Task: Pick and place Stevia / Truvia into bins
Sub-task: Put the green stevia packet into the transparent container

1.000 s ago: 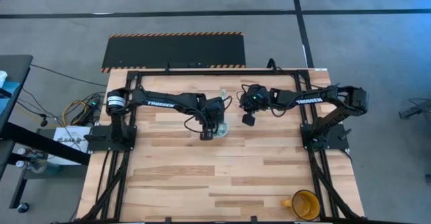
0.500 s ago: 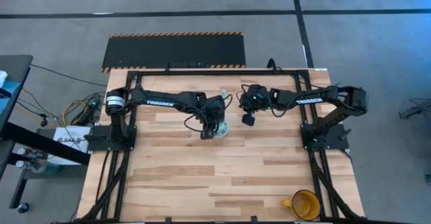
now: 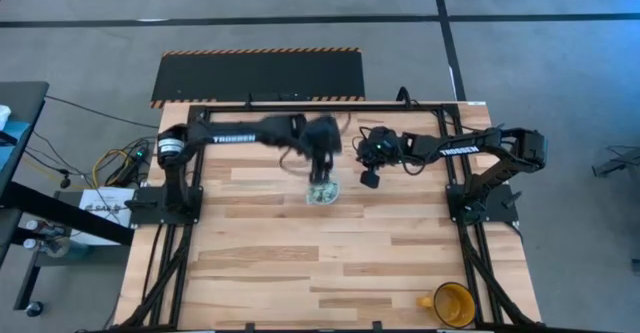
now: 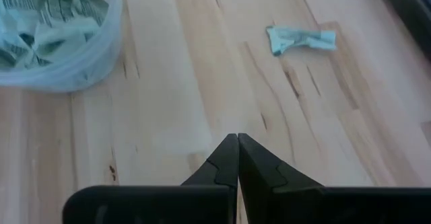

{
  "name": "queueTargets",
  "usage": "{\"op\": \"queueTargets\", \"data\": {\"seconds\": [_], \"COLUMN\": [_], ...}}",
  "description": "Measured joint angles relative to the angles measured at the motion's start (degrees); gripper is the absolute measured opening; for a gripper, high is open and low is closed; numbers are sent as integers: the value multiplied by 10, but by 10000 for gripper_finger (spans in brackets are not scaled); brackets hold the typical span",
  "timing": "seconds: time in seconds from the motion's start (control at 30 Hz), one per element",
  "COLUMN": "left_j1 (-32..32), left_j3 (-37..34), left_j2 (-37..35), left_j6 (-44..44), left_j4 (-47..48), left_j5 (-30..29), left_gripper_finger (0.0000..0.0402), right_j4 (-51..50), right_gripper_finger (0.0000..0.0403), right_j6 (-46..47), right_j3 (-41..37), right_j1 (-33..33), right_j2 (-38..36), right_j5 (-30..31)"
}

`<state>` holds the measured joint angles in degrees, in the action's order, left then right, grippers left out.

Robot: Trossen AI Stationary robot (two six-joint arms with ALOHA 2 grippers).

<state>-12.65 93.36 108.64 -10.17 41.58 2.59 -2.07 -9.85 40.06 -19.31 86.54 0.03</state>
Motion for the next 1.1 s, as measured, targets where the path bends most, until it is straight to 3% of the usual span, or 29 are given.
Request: {"op": "queueTargets", "data": {"seconds": [0.17,0.37,0.73,1.1], "left_j1": [-88,-154,-161,-170], "left_j3": [19,3,4,8], "left_j2": [1,3,14,107], "left_j6": [94,215,241,294], "left_j4": [-69,-86,-105,-103], "left_j5": [37,1,41,36], "left_gripper_finger": [182,183,183,183], "right_j4": [0,0,19,20], "right_gripper_finger": [0,0,0,0], "right_j6": [4,9,28,39], "right_j3": [-7,-7,-8,-8], "right_j1": [-3,-3,-3,-3], "right_j2": [0,0,0,0], "right_j5": [0,0,0,0]}}
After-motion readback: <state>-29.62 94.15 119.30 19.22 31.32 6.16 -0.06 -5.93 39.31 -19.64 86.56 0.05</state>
